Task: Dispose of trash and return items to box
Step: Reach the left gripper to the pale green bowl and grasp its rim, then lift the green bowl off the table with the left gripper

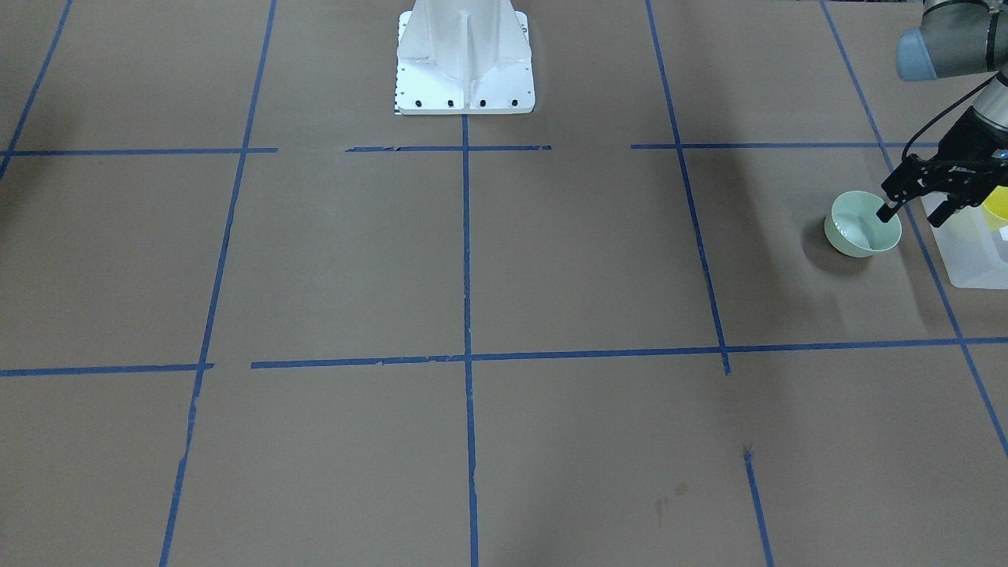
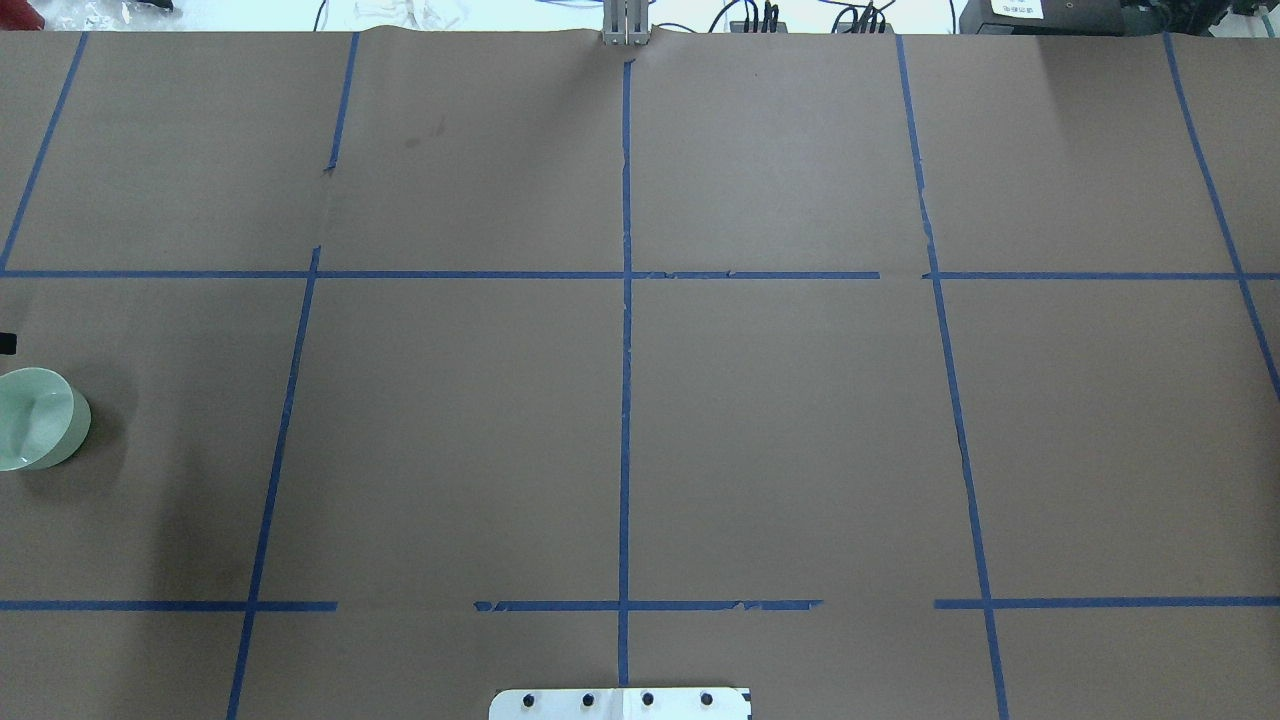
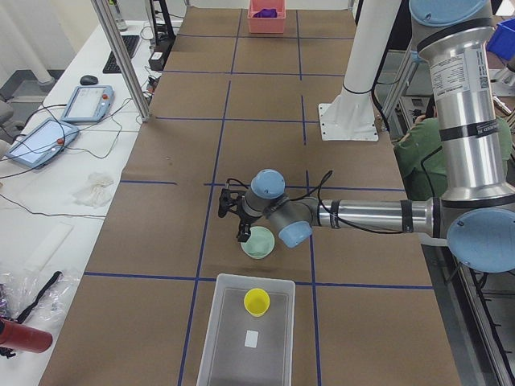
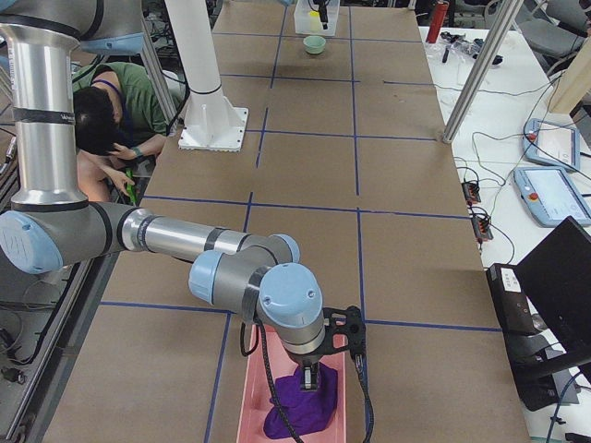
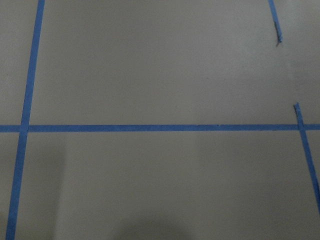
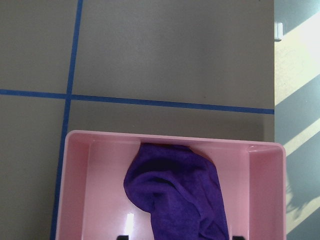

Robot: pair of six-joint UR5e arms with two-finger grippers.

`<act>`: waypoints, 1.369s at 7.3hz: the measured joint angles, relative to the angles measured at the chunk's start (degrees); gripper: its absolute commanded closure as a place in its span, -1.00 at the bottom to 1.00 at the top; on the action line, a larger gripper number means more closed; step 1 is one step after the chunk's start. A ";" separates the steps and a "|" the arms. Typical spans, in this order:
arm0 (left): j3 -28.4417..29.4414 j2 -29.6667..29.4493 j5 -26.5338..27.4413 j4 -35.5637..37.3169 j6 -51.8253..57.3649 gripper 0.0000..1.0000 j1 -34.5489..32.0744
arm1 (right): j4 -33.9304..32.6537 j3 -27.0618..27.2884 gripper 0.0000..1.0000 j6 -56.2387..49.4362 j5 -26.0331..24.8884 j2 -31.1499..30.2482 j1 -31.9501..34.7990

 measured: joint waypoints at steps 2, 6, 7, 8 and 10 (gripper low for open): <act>4.96 1.61 0.20 -5.18 -0.02 -0.93 1.13 | -4.13 6.28 -1.00 7.33 2.91 -0.02 -0.36; 10.02 1.18 1.72 -8.83 -0.50 -0.93 4.29 | -5.37 13.54 -1.00 14.91 4.16 -0.39 -7.36; 10.89 0.78 1.77 -8.87 -0.50 -0.55 5.71 | -5.20 14.45 -1.00 15.81 4.21 -0.45 -8.26; 11.43 0.43 1.81 -8.86 -0.47 0.23 6.79 | -5.14 14.94 -1.00 16.13 4.23 -0.48 -8.97; 11.80 0.17 1.82 -8.81 -0.38 1.00 7.61 | -5.27 15.23 -1.00 16.25 5.02 -0.10 -11.22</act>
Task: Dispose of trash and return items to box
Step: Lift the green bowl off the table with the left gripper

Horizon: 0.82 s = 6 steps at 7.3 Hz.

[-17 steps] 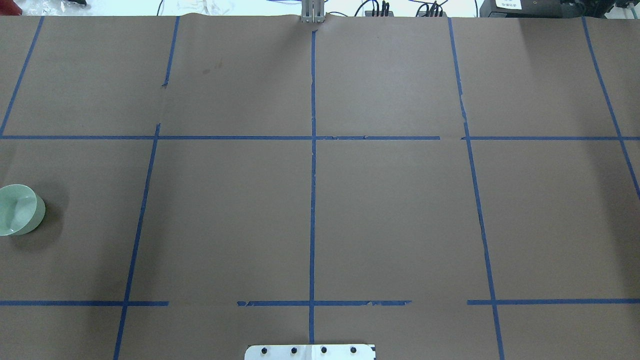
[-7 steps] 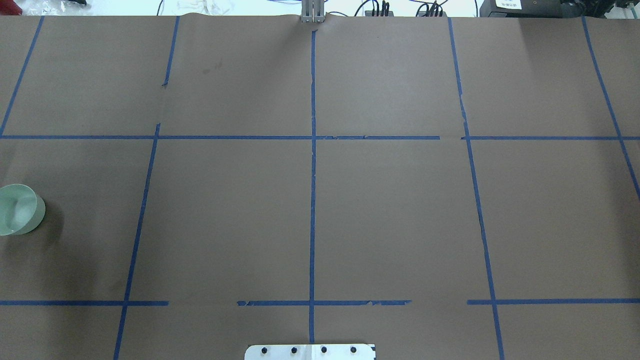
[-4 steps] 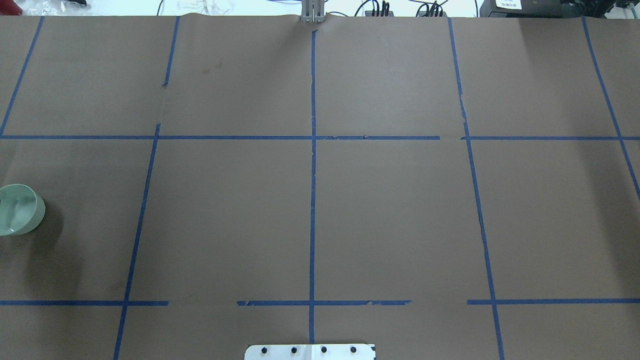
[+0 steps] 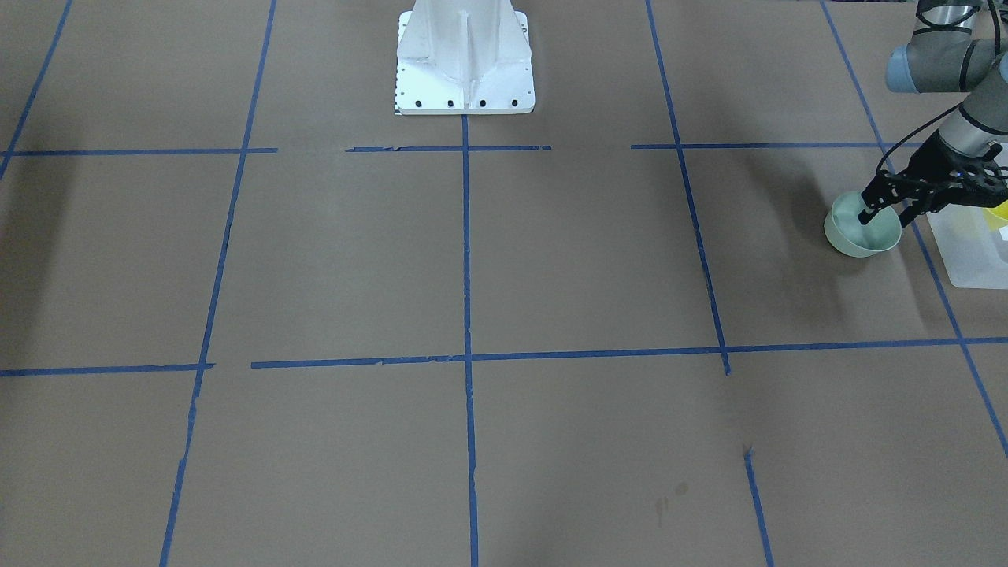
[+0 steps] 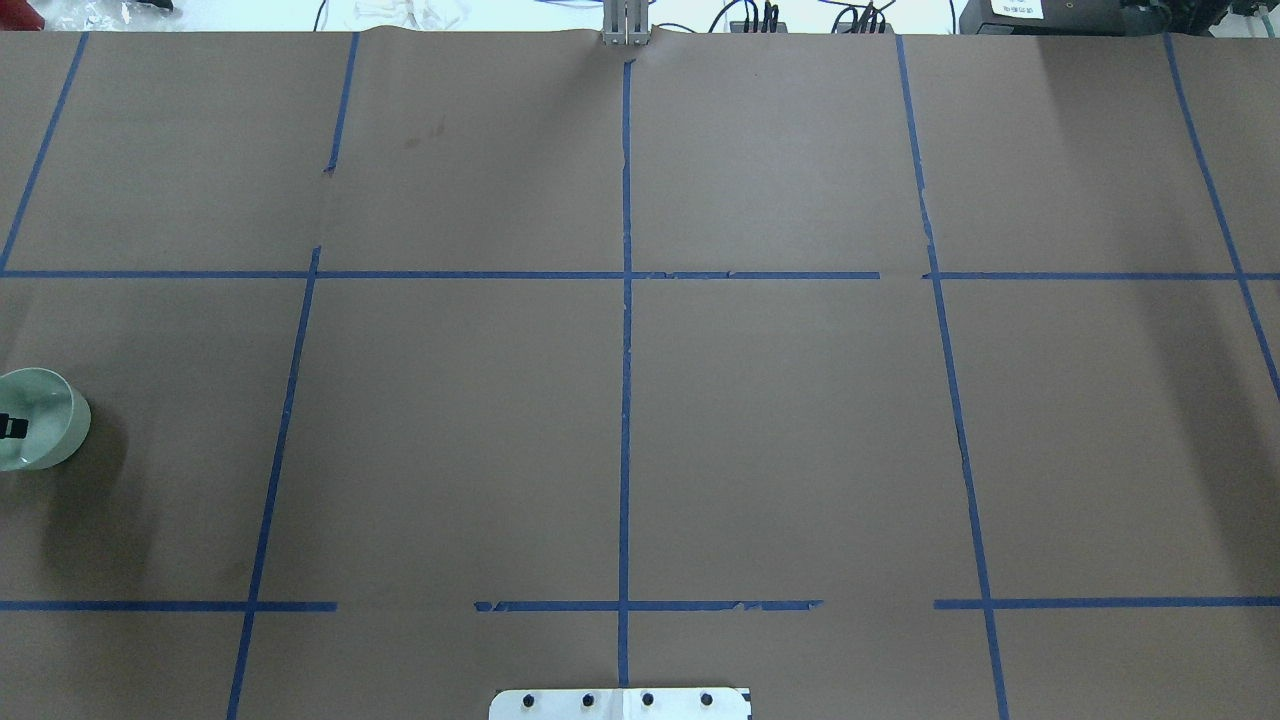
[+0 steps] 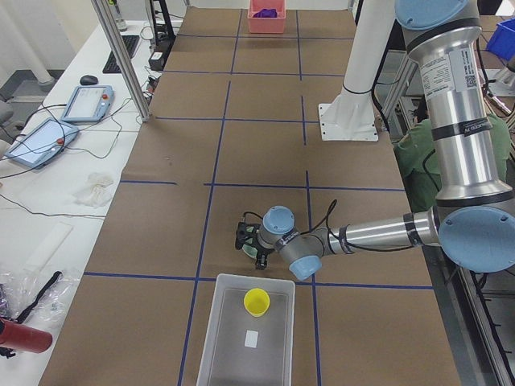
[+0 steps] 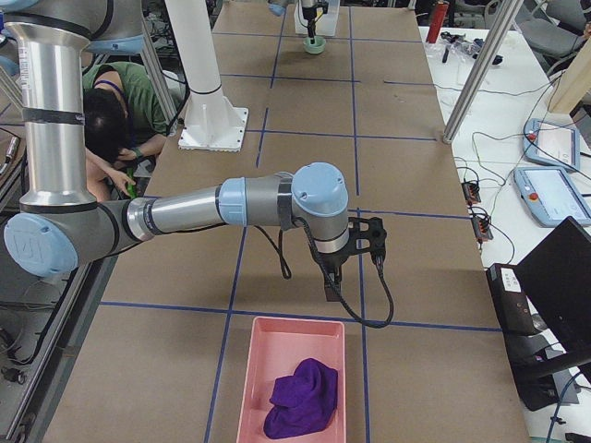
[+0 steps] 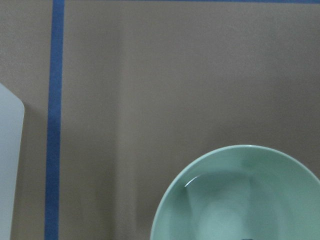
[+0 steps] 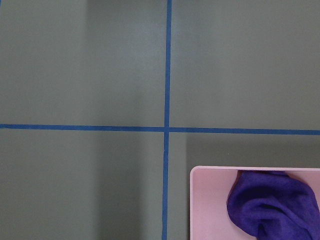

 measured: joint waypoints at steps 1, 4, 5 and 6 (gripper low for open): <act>-0.01 -0.05 -0.03 0.06 0.00 1.00 0.09 | -0.04 0.02 -1.00 -0.15 1.00 0.16 -0.84; -2.20 0.33 -5.26 0.40 -0.04 1.00 -0.40 | -0.04 1.71 -1.00 -0.31 2.51 -0.07 -3.01; -3.84 0.52 -10.17 0.47 -0.01 1.00 -1.59 | -0.04 2.38 -1.00 -0.16 2.48 -0.52 -4.58; -5.17 0.62 -14.21 0.52 0.05 1.00 -3.71 | 0.05 2.57 -1.00 0.19 2.11 -1.03 -6.71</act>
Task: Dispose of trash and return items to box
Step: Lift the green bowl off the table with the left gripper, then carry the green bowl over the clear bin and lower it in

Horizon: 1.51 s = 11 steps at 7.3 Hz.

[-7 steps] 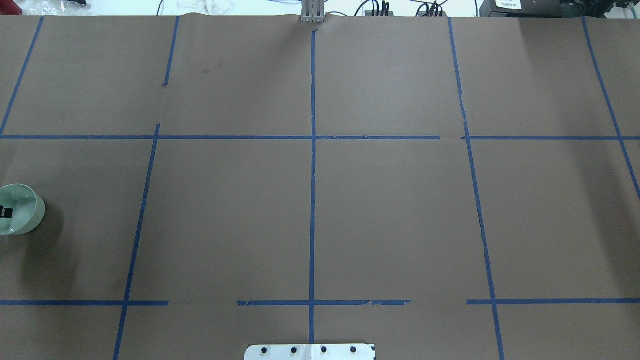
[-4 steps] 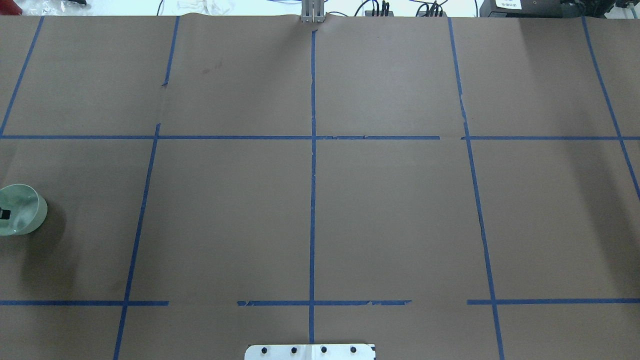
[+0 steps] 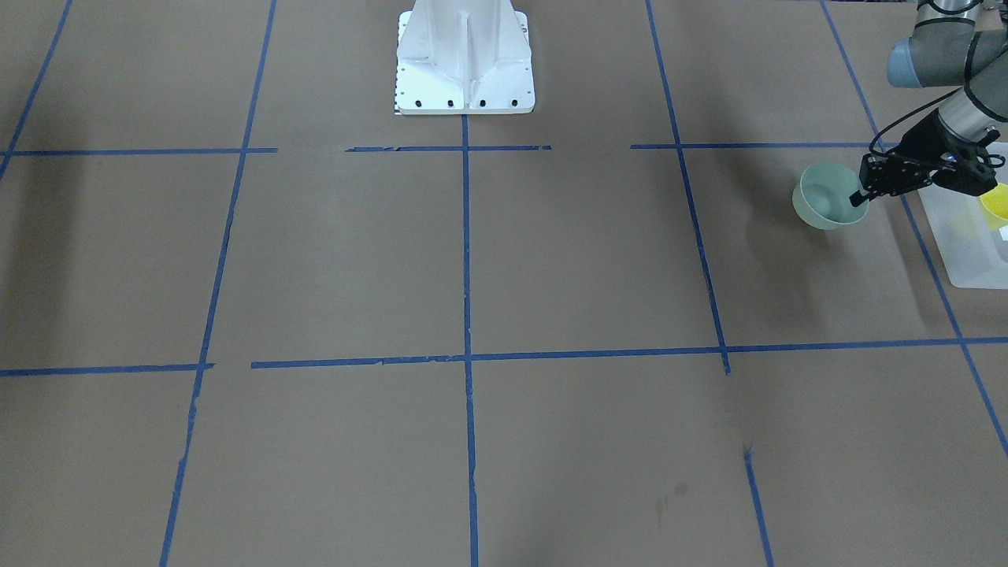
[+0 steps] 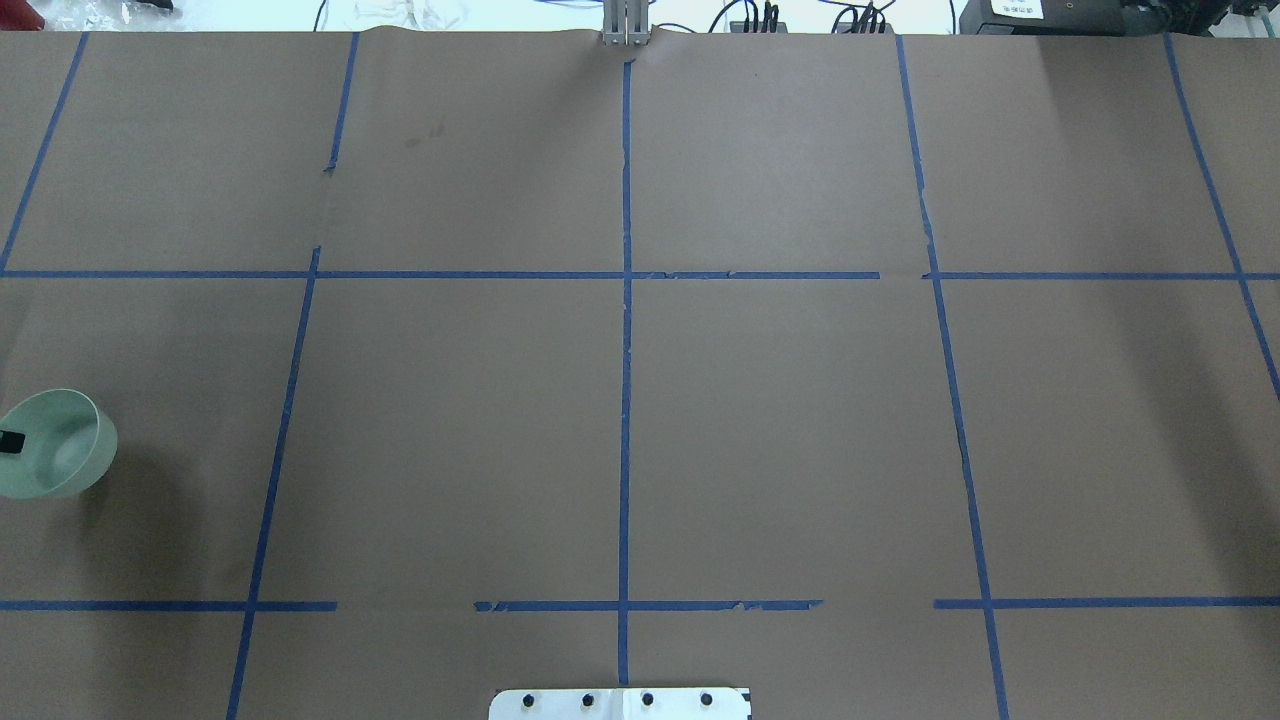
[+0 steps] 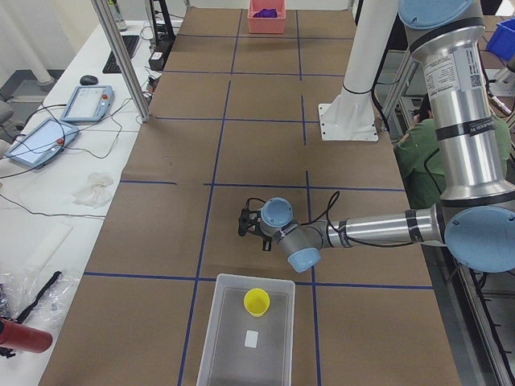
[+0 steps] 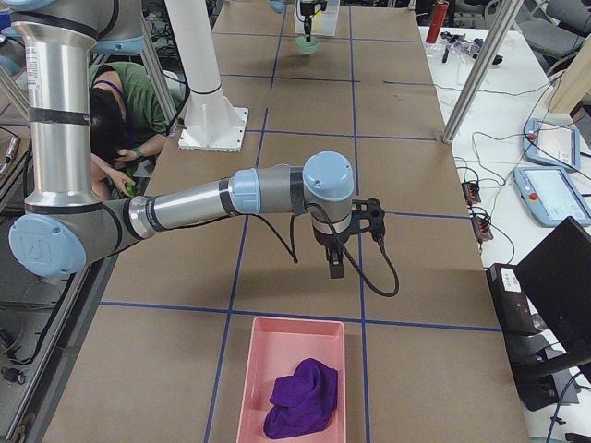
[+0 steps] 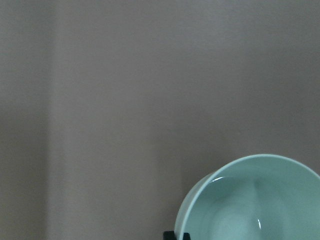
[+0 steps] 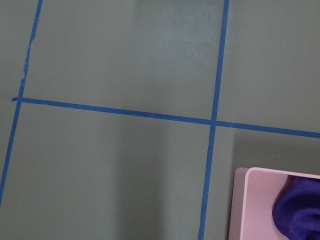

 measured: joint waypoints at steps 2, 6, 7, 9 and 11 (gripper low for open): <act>-1.26 0.29 -4.06 0.87 0.38 1.00 -3.61 | 0.13 -0.36 -1.00 0.87 -2.71 -0.22 -3.86; -1.92 -1.22 -4.82 11.18 10.98 1.00 -10.80 | 11.23 -9.36 -1.00 1.07 -6.42 -2.56 -5.39; -1.94 -2.29 -4.71 15.93 16.28 1.00 -13.93 | 13.11 -10.36 -1.00 1.15 -6.00 -3.80 -5.15; -1.75 -5.93 -4.51 28.57 28.12 1.00 -21.63 | 14.22 -10.68 -1.00 1.25 -3.42 -5.09 -4.21; -1.39 -11.77 -4.25 43.62 38.85 1.00 -29.04 | 14.40 -10.03 -1.00 1.40 -2.42 -4.97 -3.91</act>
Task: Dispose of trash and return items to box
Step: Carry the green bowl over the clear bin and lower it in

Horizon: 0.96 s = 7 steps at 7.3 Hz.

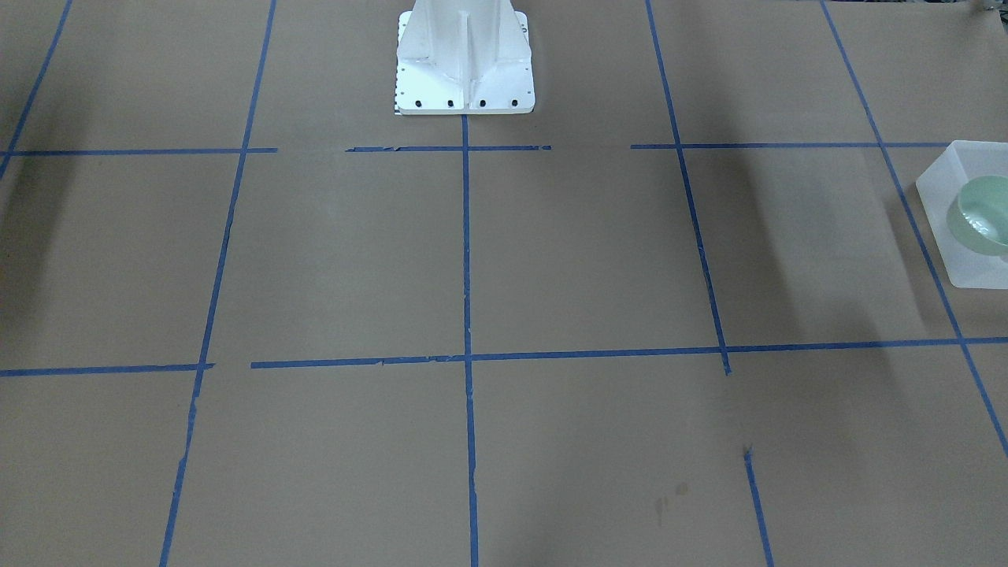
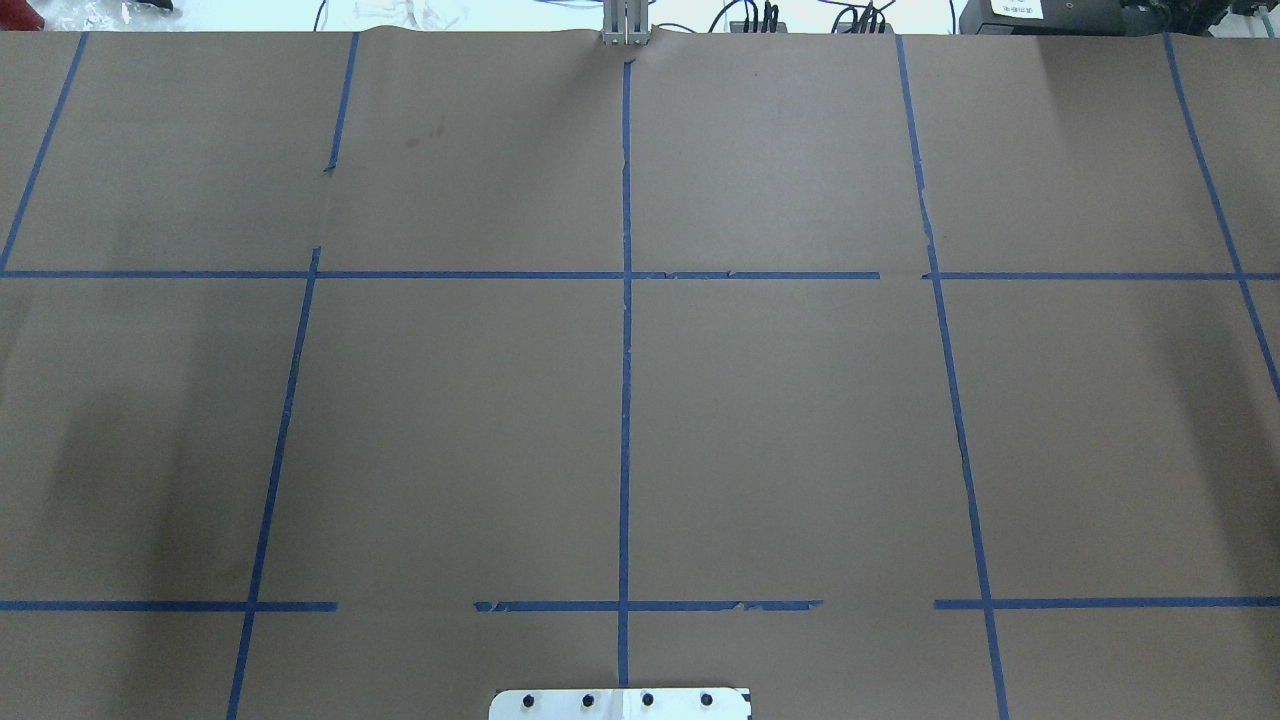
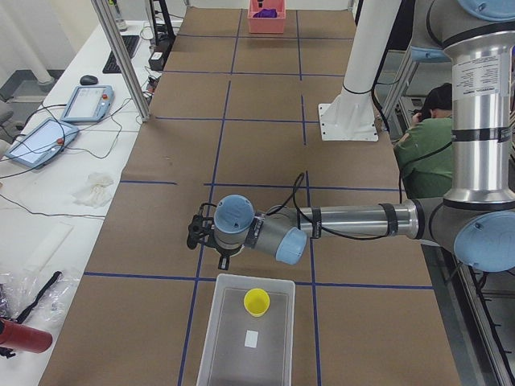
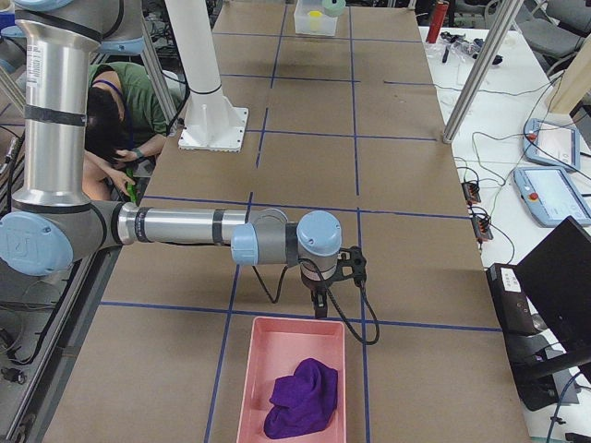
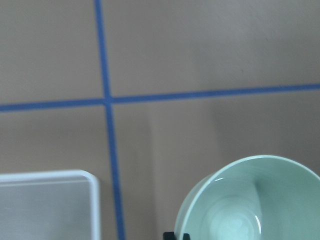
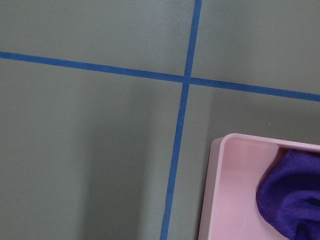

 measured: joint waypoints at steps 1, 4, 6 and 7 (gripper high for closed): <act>0.54 -2.38 0.02 5.03 2.90 1.00 -2.38 | -0.01 0.52 -1.00 0.11 0.12 0.16 0.02; 10.31 -5.59 -0.03 8.65 11.36 1.00 -9.65 | 0.04 1.85 -1.00 3.00 0.23 0.28 0.05; 17.54 -5.97 0.17 8.75 15.73 1.00 -13.34 | 0.05 2.10 -1.00 3.71 0.23 0.15 0.05; 20.22 -5.99 0.80 8.58 16.77 1.00 -14.11 | 0.05 2.11 -1.00 3.77 0.24 0.13 0.05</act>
